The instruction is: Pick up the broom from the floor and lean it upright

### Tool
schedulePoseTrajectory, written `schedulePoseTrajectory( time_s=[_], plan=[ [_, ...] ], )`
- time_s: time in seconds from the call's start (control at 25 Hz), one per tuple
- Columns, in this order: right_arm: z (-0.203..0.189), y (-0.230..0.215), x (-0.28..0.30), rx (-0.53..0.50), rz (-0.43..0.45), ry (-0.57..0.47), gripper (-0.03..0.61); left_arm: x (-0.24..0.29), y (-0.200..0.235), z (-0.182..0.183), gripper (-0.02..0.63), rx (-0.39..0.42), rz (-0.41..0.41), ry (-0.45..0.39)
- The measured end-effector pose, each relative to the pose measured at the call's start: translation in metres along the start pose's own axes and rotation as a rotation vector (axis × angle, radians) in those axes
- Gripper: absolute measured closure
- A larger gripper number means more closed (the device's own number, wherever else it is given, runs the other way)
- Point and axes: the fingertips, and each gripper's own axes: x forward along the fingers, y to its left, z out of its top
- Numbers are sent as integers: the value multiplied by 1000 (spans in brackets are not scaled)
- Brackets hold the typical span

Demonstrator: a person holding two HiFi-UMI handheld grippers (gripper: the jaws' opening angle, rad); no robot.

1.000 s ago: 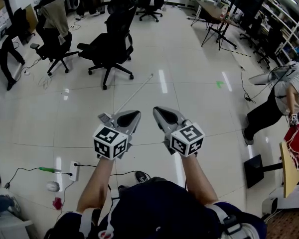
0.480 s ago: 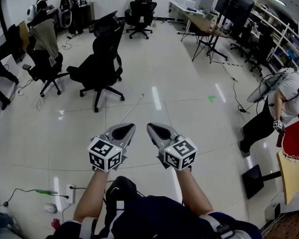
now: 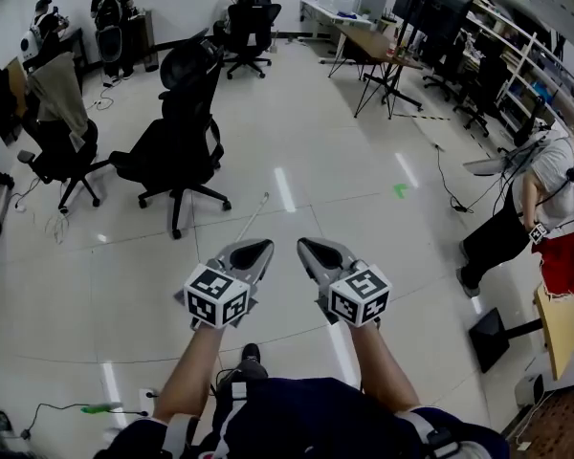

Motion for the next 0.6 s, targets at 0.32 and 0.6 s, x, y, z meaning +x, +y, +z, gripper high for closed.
schedulePoseTrajectory(
  time_s=[0.32, 0.6],
  plan=[
    [13, -14, 72, 20, -34, 19, 572, 15, 76, 14, 614, -29, -24, 21],
    [16, -52, 96, 64, -72, 4, 572, 48, 105, 16, 614, -26, -43, 40]
  ],
)
